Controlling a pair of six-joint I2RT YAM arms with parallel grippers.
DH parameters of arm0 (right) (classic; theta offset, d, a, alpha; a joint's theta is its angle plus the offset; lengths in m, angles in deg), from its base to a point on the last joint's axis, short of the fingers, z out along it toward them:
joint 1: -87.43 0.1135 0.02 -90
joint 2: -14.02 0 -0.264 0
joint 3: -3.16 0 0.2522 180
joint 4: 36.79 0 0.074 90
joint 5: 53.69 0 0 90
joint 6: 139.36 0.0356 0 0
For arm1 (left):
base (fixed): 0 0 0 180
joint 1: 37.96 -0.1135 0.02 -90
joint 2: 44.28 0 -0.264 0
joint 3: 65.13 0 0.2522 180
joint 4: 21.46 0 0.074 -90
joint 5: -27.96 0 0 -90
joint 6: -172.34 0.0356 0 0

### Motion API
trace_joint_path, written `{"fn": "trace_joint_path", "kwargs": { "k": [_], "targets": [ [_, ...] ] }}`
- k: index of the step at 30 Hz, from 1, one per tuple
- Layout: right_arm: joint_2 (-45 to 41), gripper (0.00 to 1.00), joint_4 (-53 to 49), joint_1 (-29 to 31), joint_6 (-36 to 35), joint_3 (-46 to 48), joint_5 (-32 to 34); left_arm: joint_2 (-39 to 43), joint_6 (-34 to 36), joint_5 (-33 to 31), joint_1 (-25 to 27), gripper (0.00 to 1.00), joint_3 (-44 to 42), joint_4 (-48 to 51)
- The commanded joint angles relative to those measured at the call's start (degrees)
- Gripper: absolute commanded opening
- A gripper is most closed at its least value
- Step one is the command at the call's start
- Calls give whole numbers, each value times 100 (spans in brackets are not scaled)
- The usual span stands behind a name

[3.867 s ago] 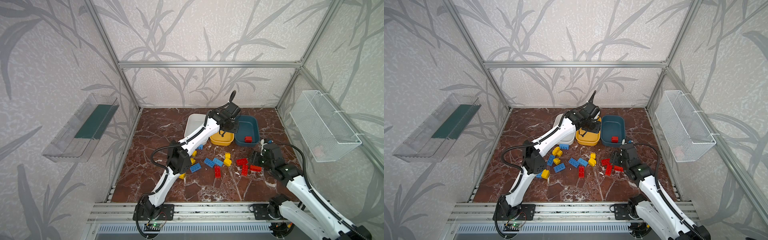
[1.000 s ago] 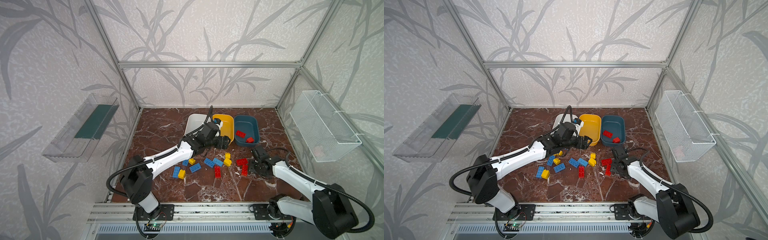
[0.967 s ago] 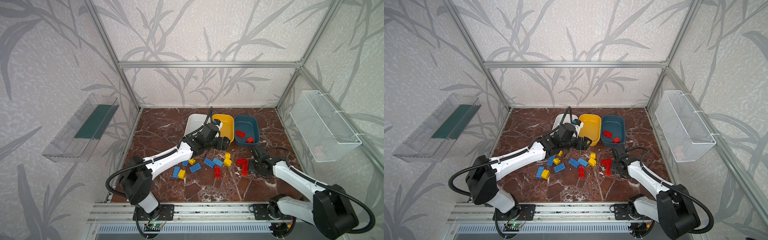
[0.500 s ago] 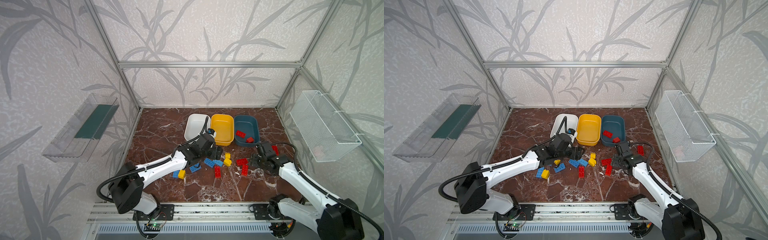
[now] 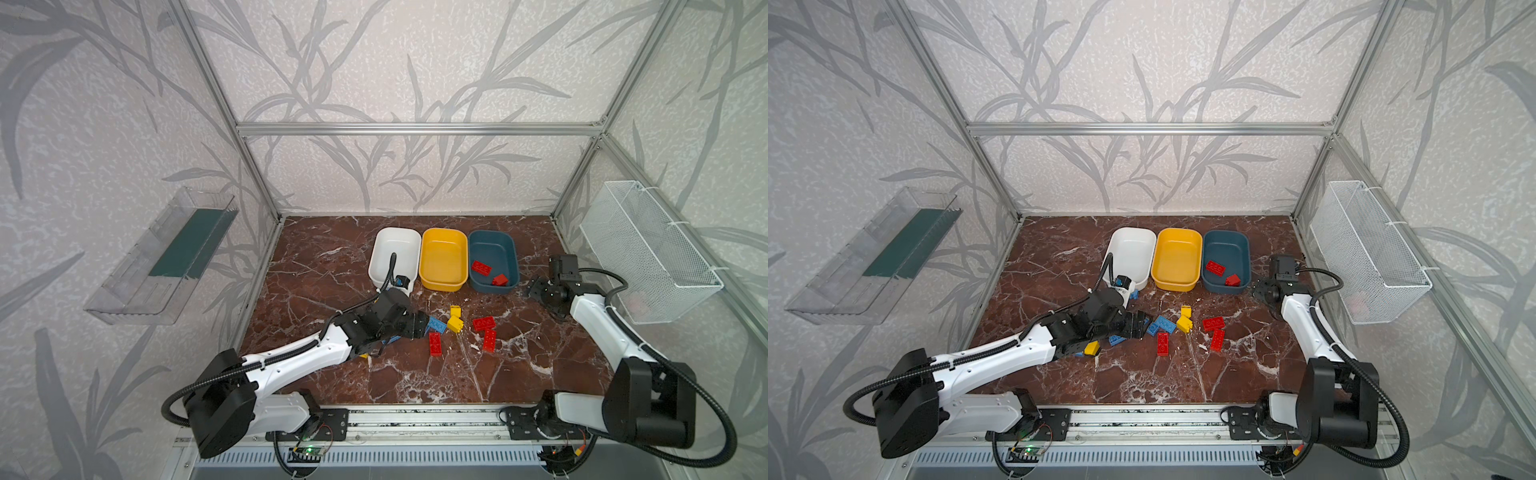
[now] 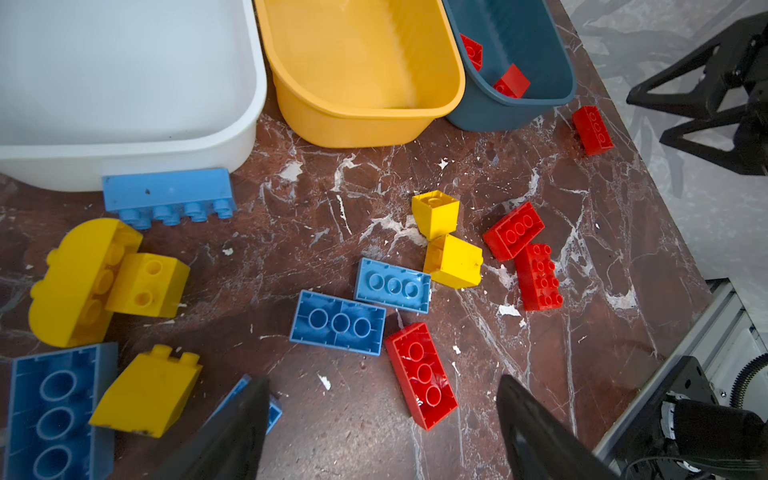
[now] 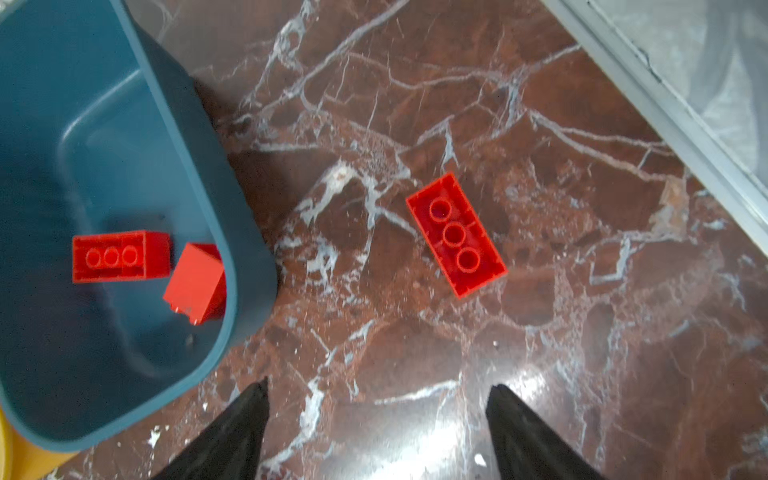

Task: Sort the legos into containers by color

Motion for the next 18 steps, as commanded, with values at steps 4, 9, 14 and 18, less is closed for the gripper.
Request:
{"fn": "trace_joint_path", "kwargs": {
  "k": [4, 9, 14, 18],
  "targets": [
    [778, 84, 331, -541, -471, -550, -435, 651, -38, -214, 18, 85, -532, -302],
    [1446, 85, 38, -601, -929, -929, -380, 998, 65, -391, 12, 85, -710, -169],
    [2270, 85, -761, -707, -1413, -1553, -265, 1202, 10, -595, 12, 85, -750, -15],
    [2463, 86, -724, -807, -1468, -1566, -174, 1160, 25, -652, 12, 85, -799, -76]
  ]
}}
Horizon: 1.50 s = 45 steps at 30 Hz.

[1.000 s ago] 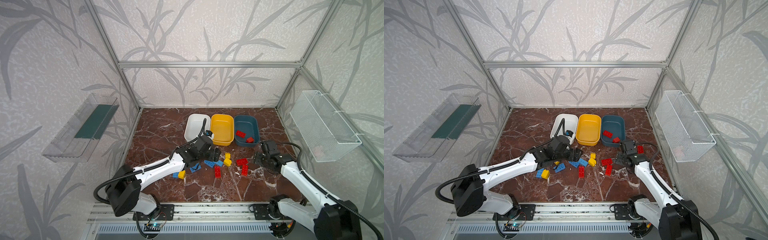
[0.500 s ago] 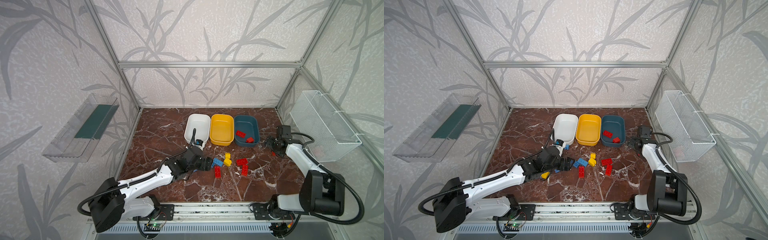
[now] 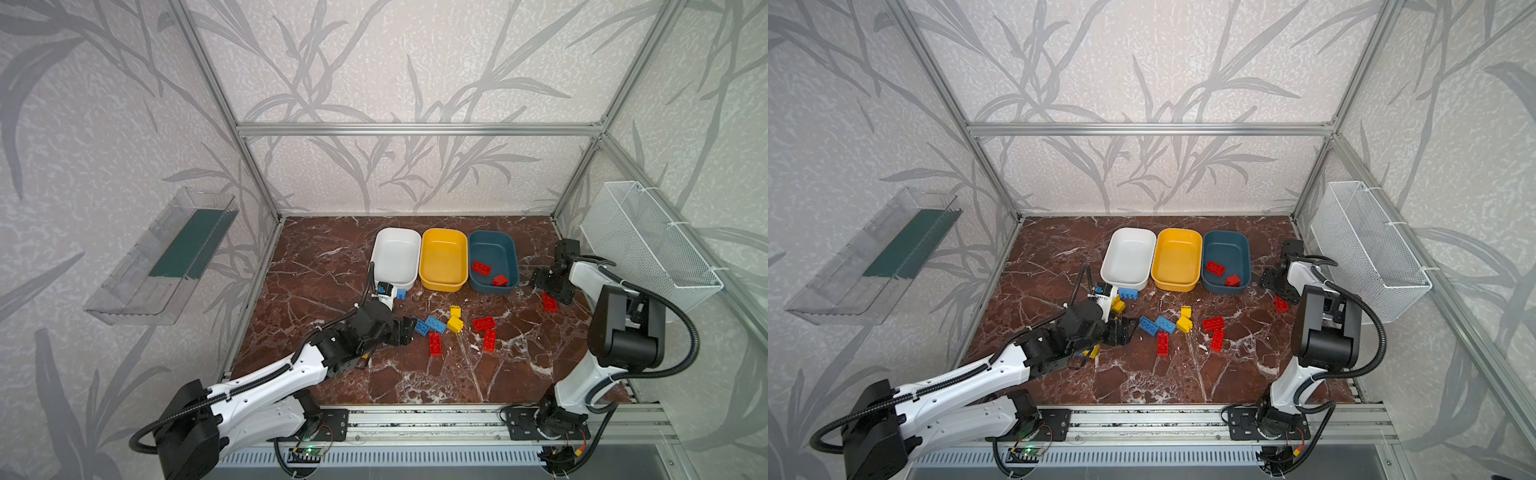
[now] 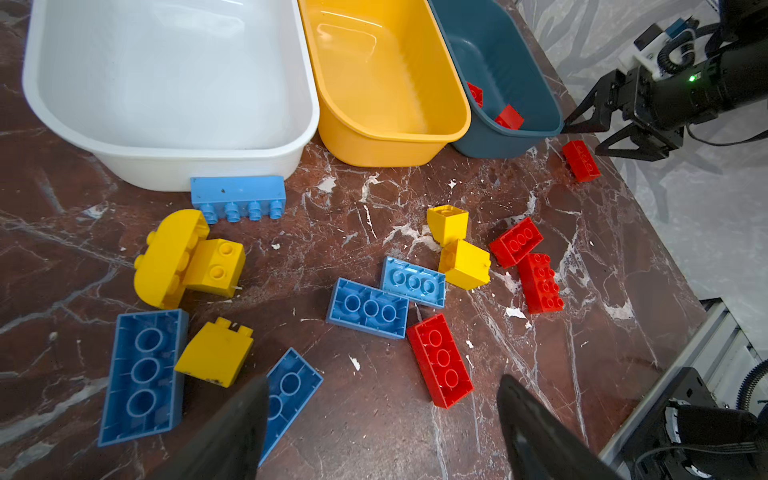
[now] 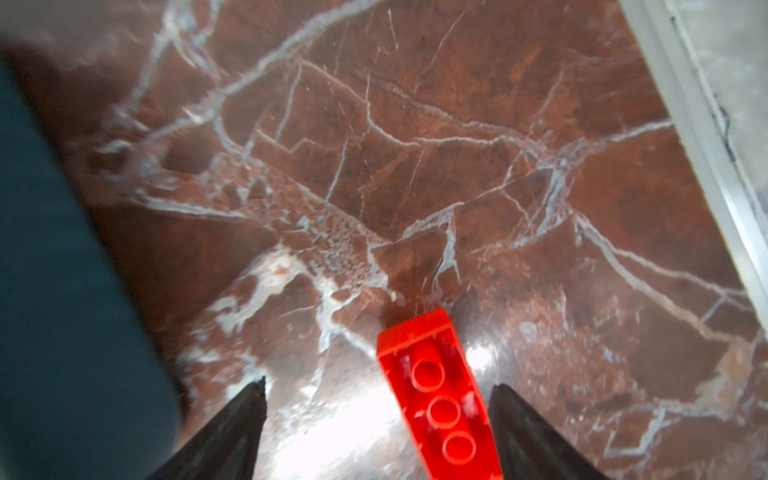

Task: Sort the legos into containers by color

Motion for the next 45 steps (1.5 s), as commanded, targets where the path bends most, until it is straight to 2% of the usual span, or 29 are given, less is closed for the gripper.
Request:
{"fn": "trace_joint_path", "kwargs": {
  "k": [1, 4, 7, 11, 13, 22, 25, 31, 36, 37, 45],
  "targets": [
    [82, 86, -347, -137, -193, -60, 130, -13, 19, -183, 12, 85, -75, 10],
    [269, 86, -449, -173, -288, -176, 102, -77, 44, -135, 12, 85, -78, -11],
    [360, 80, -483, -180, -248, -179, 52, -104, 52, -127, 8, 85, -77, -13],
    [371, 63, -494, -167, -229, -93, 48, -96, 44, -131, 12, 85, -106, -45],
    [343, 47, -486, -168, -208, -63, 66, -95, 54, -81, 12, 85, -117, -50],
    [241, 21, -607, -175, -102, -102, 119, -46, 49, -72, 12, 85, -150, -47],
    [5, 18, -683, -124, -62, -116, 67, -43, 54, -132, 12, 85, -142, -23],
    [-881, 18, -641, 253, -45, -24, -67, -50, 56, -216, 12, 87, -7, 253],
    [-1319, 17, -574, 749, -58, -205, -357, -27, -138, -319, 21, 99, 104, 599],
    [-1372, 17, -518, 876, -45, -250, -430, -29, -191, -322, 21, 99, 132, 681],
    [-1416, 18, 712, 1856, 185, -318, -1038, -320, -454, -326, 59, 99, 732, 1637]
  ]
}}
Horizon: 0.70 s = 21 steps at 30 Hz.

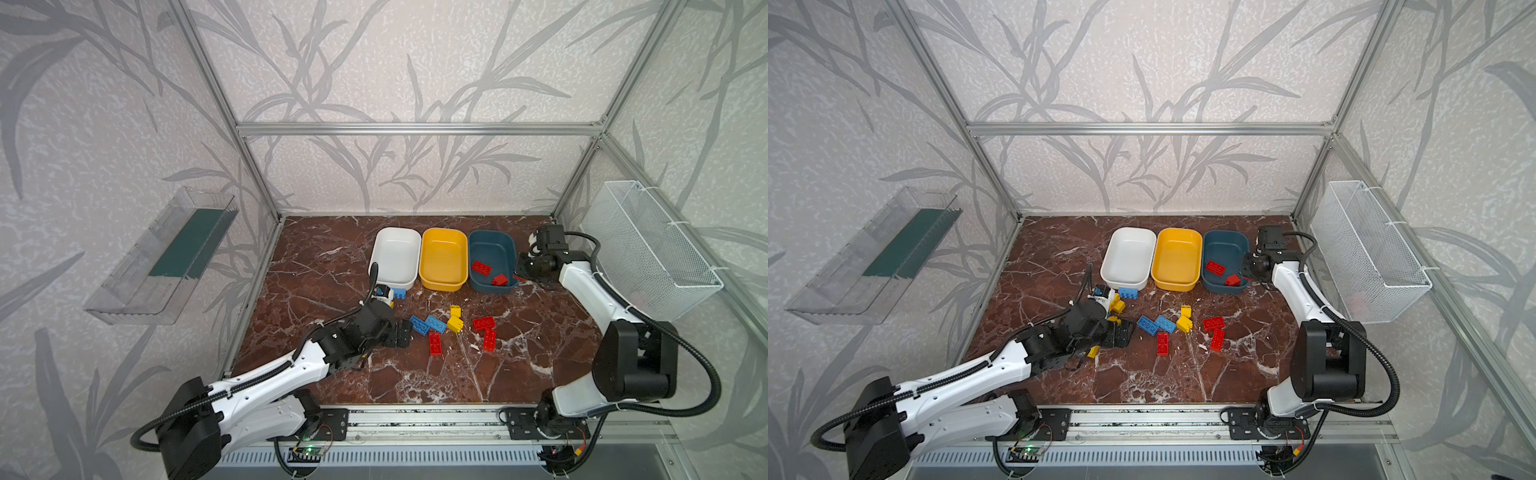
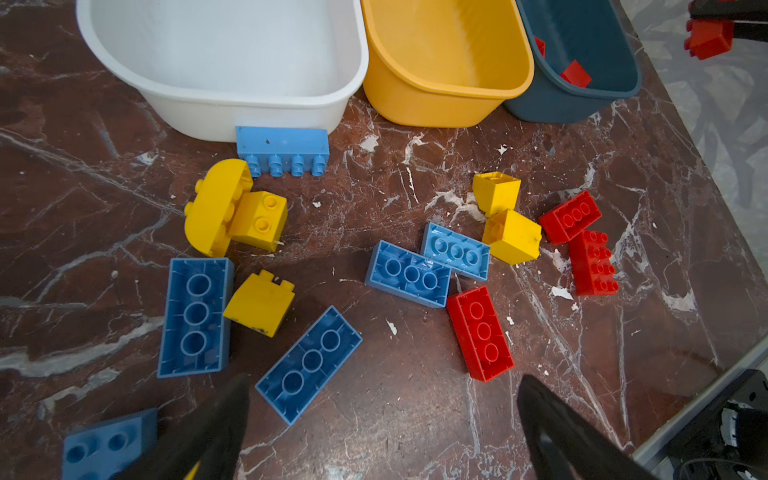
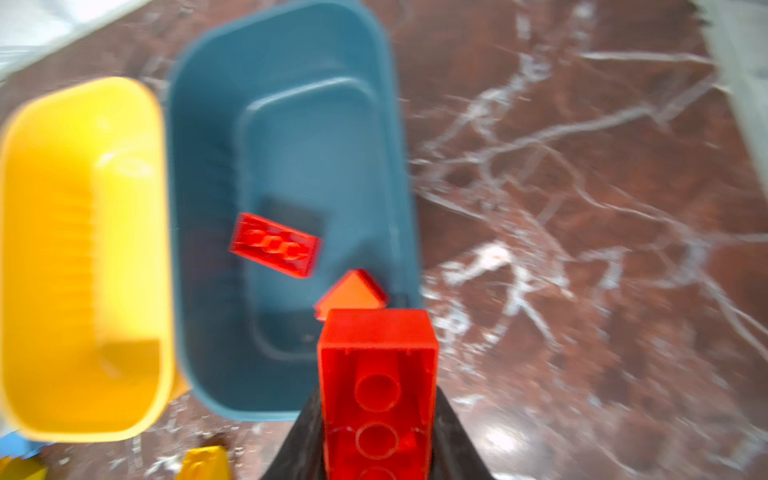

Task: Sort the legos into containers by color
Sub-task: 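Lift the red brick with the right gripper and drop it into the teal bin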

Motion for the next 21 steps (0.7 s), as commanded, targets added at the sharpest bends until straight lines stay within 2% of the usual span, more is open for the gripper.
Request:
{"fn": "trace_joint_path", "kwargs": {
  "k": [1, 5, 10, 15, 16, 21],
  "targets": [
    [40, 18, 698, 369, 134, -217, -333, -217, -230, -141, 63, 99, 368, 648],
    [394, 19, 870, 609, 141, -486, -461, -668, -366, -194, 171, 97, 627, 1173],
    [805, 19, 966, 640, 151, -541, -434, -1176, -650, -337, 465, 95, 920, 1519],
    [1176, 21, 1005, 644, 160, -516, -232, -1694, -650, -426, 723, 94, 1325, 1754],
    [1229, 23, 979, 645, 169, -526, -190, -1826, -587, -348, 730, 94, 1455, 1800],
    [1223, 51, 923, 643, 151, -536, -96, -2311, -309, 43, 769, 93, 1818, 1760]
  ]
}}
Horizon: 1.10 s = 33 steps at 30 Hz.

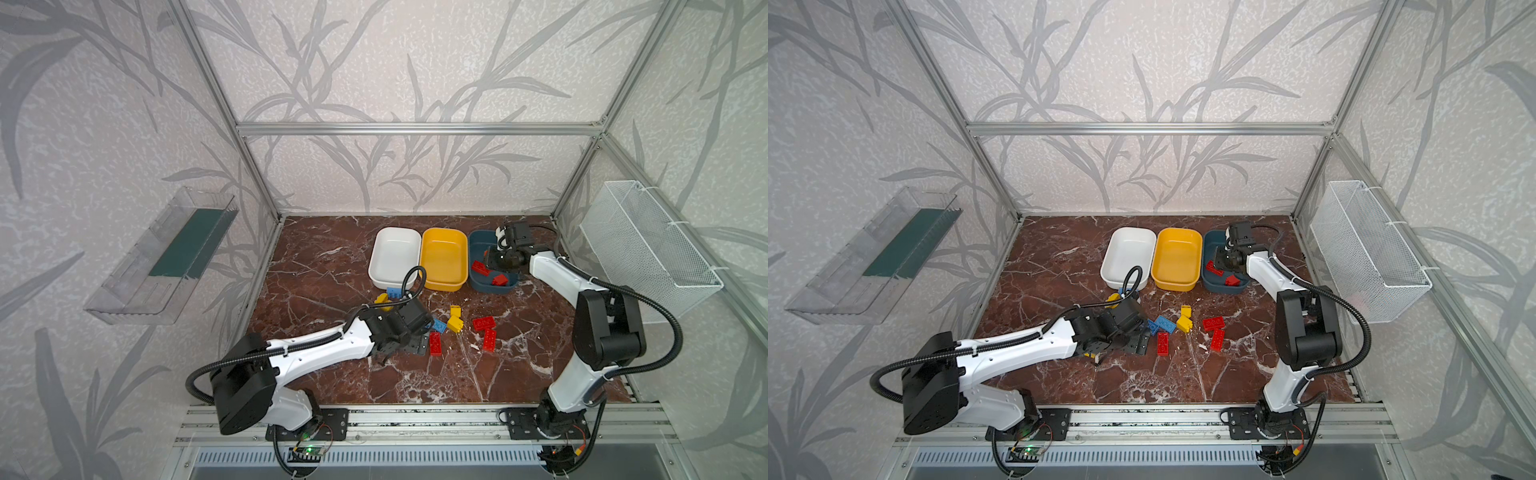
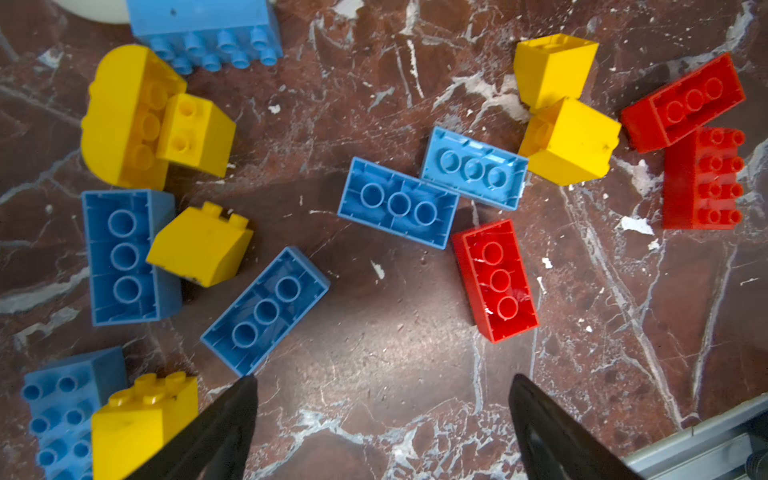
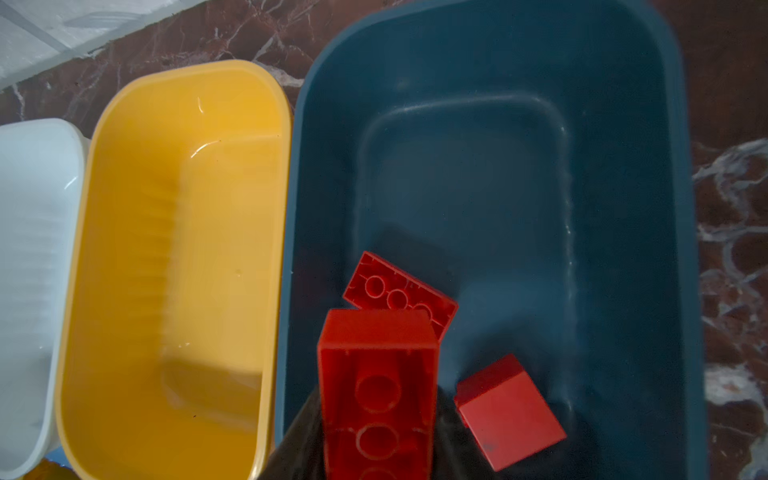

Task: Sort the legos into containers by color
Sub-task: 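Lift the red brick with the right gripper and drop it into the teal bin, then grasp a red brick with the left gripper while the right gripper withdraws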

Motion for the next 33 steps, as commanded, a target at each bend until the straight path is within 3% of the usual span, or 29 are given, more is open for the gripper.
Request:
{"fn": "trace_joint_path", "kwargs": {
  "k": [1, 3, 6, 18, 22, 28, 33],
  "targets": [
    [-101, 56, 3, -7, 27, -53, 131, -236, 161, 186, 36, 92, 228, 217],
    [-228, 66, -14, -8, 38, -2, 136, -413, 186, 271, 29, 90, 366, 274],
    [-625, 70, 57, -7, 63, 199, 266, -645, 219, 439, 37, 87, 551, 302],
    [-2644, 71, 907, 54, 745, 2245, 243, -1543, 374, 970, 62, 84, 1307, 450],
    [-3390, 70, 975, 63, 962, 2978, 544, -1885, 425, 1209, 90, 82, 1540, 465],
    [-4291, 70, 990, 124, 1189, 3615, 1048, -2318, 426, 1390, 96, 73, 1830, 542],
    [-4622, 70, 1045, 166, 1241, 3730, 1070, -2534, 408, 1387, 96, 65, 1887, 611]
  ]
}}
